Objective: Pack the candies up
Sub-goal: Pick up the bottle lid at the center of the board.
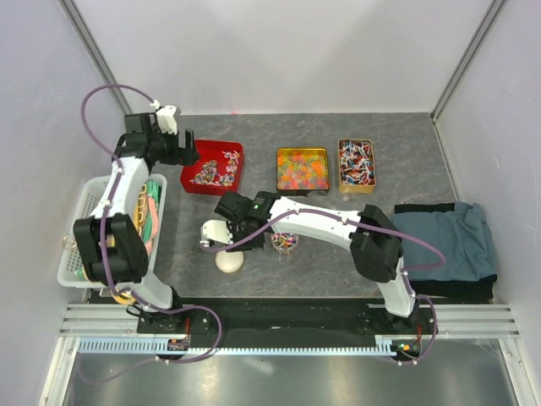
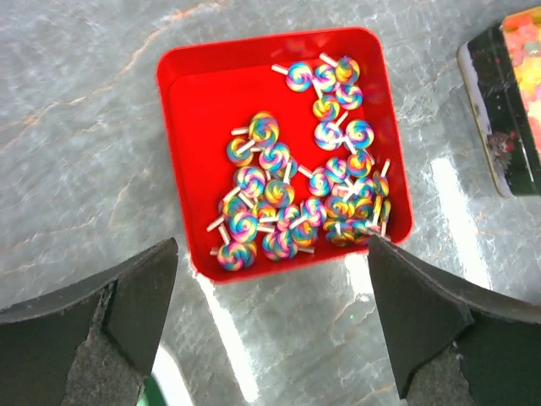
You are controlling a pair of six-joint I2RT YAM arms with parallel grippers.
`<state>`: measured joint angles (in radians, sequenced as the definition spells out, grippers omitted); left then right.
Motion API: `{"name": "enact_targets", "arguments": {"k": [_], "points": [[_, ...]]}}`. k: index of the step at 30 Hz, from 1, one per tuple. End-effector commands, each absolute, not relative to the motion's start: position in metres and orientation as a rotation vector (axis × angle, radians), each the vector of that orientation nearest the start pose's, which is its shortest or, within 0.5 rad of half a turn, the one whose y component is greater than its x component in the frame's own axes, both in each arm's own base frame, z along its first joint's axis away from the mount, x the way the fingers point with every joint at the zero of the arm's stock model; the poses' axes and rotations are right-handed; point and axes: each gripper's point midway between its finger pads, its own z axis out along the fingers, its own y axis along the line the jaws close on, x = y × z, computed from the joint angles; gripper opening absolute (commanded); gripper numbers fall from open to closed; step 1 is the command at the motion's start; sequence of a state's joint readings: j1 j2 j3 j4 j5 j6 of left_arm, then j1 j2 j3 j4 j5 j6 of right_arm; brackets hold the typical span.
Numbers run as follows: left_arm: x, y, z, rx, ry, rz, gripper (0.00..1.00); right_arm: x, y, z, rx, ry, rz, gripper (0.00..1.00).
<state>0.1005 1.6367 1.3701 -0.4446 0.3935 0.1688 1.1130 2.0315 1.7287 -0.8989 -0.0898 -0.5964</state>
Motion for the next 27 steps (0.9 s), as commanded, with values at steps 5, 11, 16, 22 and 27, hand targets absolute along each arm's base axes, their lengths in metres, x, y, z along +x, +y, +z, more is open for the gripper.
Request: {"name": "enact_targets", "arguments": {"k": [5,11,16,22,27], "points": [[0.409,0.024,0.203,0.223,2.113,-0.246,0.99,0.213,0.437,0.093,-1.979,1.840,0.365,0.35],[0.371,-0.010,0.207,0.602,1.965,-0.313,1.00,0.214,0.419,0.112,-1.988,1.798,0.314,0.34],[0.338,-0.035,0.194,0.905,1.895,-0.357,0.99,0.243,0.391,0.173,-1.818,1.815,0.368,0.37],[0.295,-0.085,0.173,1.320,1.783,-0.362,1.00,0.290,0.346,0.221,-1.605,1.879,0.361,0.50],[0.253,-0.122,0.121,1.653,1.756,-0.323,1.00,0.321,0.306,0.237,-1.469,1.930,0.307,0.65]]}}
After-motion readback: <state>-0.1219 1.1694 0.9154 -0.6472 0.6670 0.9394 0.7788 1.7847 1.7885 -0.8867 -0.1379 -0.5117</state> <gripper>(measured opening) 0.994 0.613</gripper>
